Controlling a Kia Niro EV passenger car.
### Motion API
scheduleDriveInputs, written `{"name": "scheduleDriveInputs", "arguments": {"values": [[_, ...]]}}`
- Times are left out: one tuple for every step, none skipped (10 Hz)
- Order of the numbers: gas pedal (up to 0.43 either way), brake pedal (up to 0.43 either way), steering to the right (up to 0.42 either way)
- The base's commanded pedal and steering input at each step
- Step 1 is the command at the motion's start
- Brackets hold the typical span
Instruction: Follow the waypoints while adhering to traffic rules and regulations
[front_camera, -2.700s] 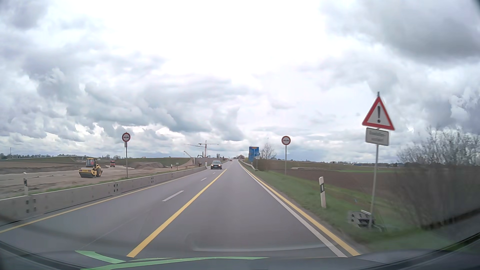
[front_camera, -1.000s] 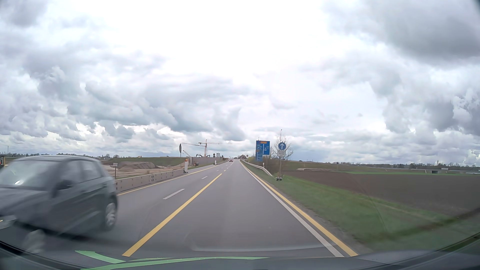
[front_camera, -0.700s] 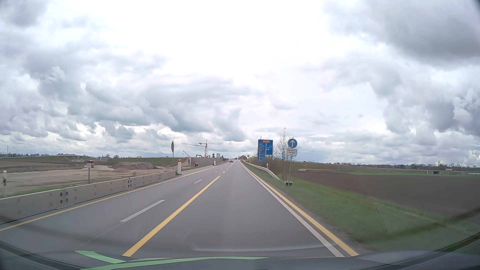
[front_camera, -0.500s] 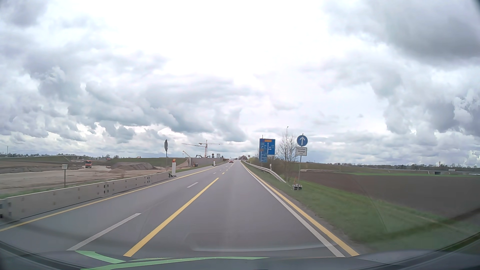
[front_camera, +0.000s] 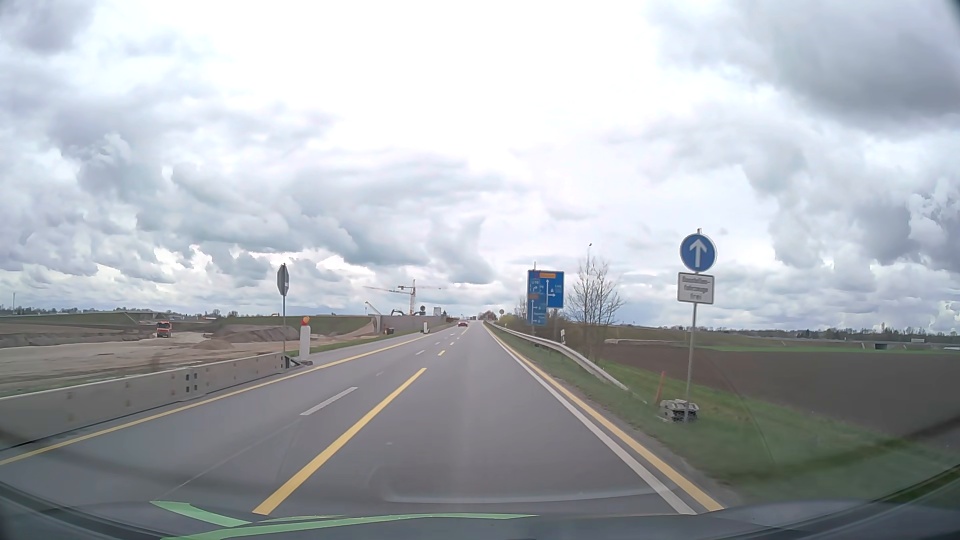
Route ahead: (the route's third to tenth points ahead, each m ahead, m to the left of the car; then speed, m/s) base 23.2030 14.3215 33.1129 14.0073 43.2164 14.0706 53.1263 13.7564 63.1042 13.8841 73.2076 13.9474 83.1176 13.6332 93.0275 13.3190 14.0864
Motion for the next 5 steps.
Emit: {"name": "scheduleDriveInputs", "arguments": {"values": [[0.13,0.0,0.0],[0.13,0.0,0.0],[0.13,0.0,0.0],[0.13,0.0,0.001],[0.13,0.0,0.001]]}}
